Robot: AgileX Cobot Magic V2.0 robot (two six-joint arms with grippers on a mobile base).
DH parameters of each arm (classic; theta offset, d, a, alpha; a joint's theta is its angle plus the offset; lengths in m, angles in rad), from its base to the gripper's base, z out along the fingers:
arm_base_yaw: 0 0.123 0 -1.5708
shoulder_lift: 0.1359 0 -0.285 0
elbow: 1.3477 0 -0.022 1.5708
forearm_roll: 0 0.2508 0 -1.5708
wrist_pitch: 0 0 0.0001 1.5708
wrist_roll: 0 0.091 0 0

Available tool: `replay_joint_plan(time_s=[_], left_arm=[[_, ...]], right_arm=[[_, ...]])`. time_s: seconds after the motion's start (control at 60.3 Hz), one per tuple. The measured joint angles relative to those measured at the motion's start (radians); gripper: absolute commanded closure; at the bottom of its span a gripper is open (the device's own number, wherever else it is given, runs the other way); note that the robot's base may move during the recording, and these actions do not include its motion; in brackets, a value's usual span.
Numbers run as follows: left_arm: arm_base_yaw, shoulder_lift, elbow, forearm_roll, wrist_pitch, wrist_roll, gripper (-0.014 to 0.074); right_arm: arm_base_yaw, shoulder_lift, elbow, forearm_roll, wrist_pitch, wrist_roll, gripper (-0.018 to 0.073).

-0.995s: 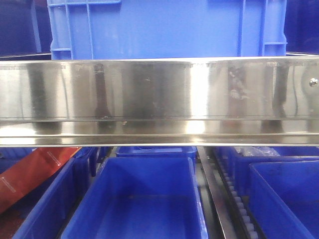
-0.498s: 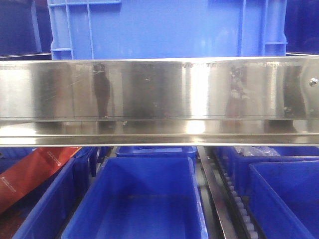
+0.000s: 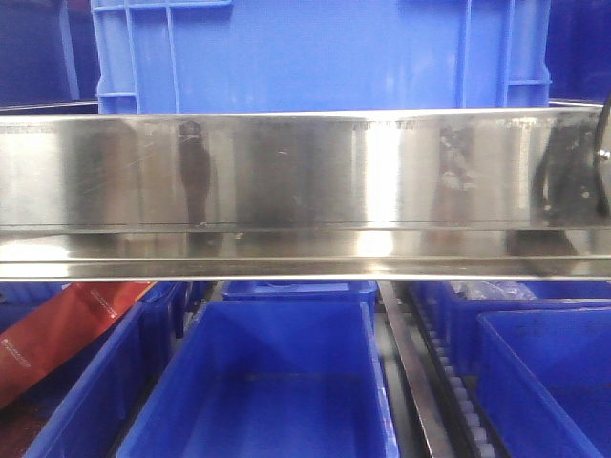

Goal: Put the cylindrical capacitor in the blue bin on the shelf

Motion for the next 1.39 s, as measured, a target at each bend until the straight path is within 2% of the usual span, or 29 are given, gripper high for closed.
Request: replay_joint_plan(time_s=[0.083, 0.149, 0.216, 0.332, 0.398, 0.697, 0.763, 0.846, 1.028, 1.128, 1.211, 1.393], left_arm=[[0.000, 0.000, 0.000, 0.000, 0.002, 0.000, 0.0708], [0.000, 0.000, 0.000, 0.000, 0.002, 0.000, 0.0708], [0.000, 0.000, 0.000, 0.000, 0.002, 0.000, 0.0708], [0.000, 0.000, 0.000, 0.000, 0.002, 0.000, 0.0708], [0.000, 0.000, 0.000, 0.000, 0.002, 0.000, 0.0708], [0.000, 0.000, 0.000, 0.000, 0.006, 0.000, 0.0708], [0.000, 0.000, 0.000, 0.000, 0.010, 0.000, 0.0708], [0.000, 0.000, 0.000, 0.000, 0.010, 0.000, 0.0708], [0.000, 0.000, 0.000, 0.000, 0.010, 0.000, 0.0708], [0.000, 0.000, 0.000, 0.002, 0.010, 0.000, 0.0708], [0.000, 0.000, 0.000, 0.002, 0.010, 0.000, 0.0708], [0.000, 0.000, 0.003, 0.002, 0.010, 0.000, 0.0708]], right_arm=[[0.000, 0.016, -0.002, 0.000, 0.014, 0.000, 0.0715], [0.000, 0.017, -0.002, 0.000, 0.019, 0.000, 0.0626], [0.000, 0.017, -0.006, 0.002, 0.024, 0.000, 0.0462], [0.000, 0.017, -0.009, 0.002, 0.033, 0.000, 0.0102], [0.000, 0.017, -0.011, 0.002, 0.037, 0.000, -0.0019], [0.000, -0.003, -0.011, 0.002, 0.055, 0.000, -0.0009], [0.000, -0.029, -0.011, 0.002, 0.056, 0.000, 0.0022], [0.000, -0.074, -0.011, 0.002, 0.062, 0.000, 0.0120], [0.000, -0.196, -0.013, 0.002, 0.106, -0.004, 0.0501], [-0.011, -0.283, 0.026, 0.002, 0.116, 0.000, 0.0657], [-0.043, -0.364, 0.093, 0.002, 0.108, 0.007, 0.0713], [-0.147, -0.579, 0.341, -0.004, 0.038, 0.024, 0.0716]])
